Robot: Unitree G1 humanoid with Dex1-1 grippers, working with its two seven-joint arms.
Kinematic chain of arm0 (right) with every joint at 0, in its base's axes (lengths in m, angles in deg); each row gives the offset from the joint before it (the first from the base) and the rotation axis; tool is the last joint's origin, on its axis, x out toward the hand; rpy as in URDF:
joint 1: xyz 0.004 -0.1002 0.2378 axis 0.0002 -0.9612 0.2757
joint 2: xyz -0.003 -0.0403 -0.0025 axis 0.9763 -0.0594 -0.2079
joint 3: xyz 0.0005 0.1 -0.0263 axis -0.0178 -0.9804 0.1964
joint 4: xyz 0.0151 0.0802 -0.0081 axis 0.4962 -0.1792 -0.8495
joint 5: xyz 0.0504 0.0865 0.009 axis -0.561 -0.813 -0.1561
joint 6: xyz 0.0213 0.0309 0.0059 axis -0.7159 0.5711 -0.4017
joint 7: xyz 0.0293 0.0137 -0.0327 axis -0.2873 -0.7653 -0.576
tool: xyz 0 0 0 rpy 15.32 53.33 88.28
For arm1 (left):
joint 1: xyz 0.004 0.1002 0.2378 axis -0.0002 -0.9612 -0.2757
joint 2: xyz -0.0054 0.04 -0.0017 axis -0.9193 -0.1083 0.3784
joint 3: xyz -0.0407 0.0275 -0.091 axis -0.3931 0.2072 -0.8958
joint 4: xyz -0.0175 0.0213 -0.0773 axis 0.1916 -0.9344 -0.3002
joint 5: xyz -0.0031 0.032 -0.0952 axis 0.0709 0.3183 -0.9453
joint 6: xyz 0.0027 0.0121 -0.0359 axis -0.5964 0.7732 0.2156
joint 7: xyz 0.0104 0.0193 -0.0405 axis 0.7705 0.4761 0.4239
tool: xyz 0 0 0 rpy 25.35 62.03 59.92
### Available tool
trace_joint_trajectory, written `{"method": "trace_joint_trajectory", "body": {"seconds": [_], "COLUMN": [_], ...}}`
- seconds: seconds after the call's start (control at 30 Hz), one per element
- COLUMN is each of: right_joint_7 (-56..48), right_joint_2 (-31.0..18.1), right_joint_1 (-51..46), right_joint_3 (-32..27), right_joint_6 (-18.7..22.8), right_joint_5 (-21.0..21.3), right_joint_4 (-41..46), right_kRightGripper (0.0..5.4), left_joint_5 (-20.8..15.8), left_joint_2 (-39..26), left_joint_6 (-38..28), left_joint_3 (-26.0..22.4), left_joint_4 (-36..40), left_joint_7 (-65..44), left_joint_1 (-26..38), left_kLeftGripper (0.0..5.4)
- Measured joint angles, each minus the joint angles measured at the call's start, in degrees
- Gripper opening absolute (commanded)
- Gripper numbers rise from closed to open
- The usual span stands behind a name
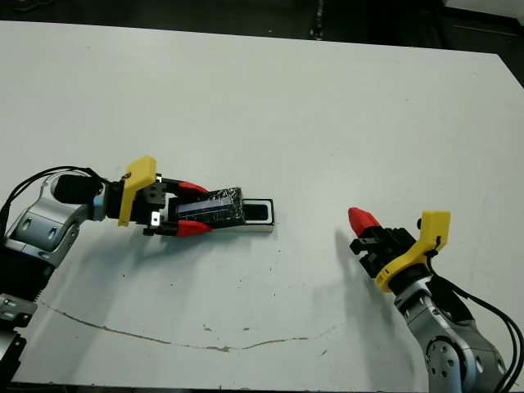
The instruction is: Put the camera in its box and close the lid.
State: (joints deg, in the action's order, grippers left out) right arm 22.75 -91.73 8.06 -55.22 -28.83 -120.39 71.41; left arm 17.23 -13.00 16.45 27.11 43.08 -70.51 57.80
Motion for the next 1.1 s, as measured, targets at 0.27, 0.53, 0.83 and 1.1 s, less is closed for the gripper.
{"method": "trace_joint_trajectory", "body": {"seconds": [0.27,0.53,0.83,1.1], "right_joint_7": [0.03,-0.04,-0.02,0.02], "right_joint_2": [0.01,0.01,0.01,0.0], "right_joint_1": [-0.11,-0.24,-0.3,-0.33], "right_joint_3": [-0.04,-0.15,-0.15,-0.16], "right_joint_6": [0.0,-0.01,-0.01,0.0], "right_joint_5": [-0.03,-0.31,-0.36,-0.36], "right_joint_4": [-0.01,-0.02,-0.02,-0.03], "right_kRightGripper": [0.0,0.0,0.0,0.0], "left_joint_5": [0.94,1.12,1.53,2.2], "left_joint_2": [3.06,6.44,10.33,13.33], "left_joint_6": [-3.12,-5.12,-6.61,-8.76], "left_joint_3": [2.54,4.06,4.56,4.54], "left_joint_4": [-5.98,-13.59,-20.2,-25.87], "left_joint_7": [-0.86,-1.77,-2.7,-2.88], "left_joint_1": [3.81,7.51,10.6,12.35], "left_kLeftGripper": [3.16,3.16,3.16,3.16]}}
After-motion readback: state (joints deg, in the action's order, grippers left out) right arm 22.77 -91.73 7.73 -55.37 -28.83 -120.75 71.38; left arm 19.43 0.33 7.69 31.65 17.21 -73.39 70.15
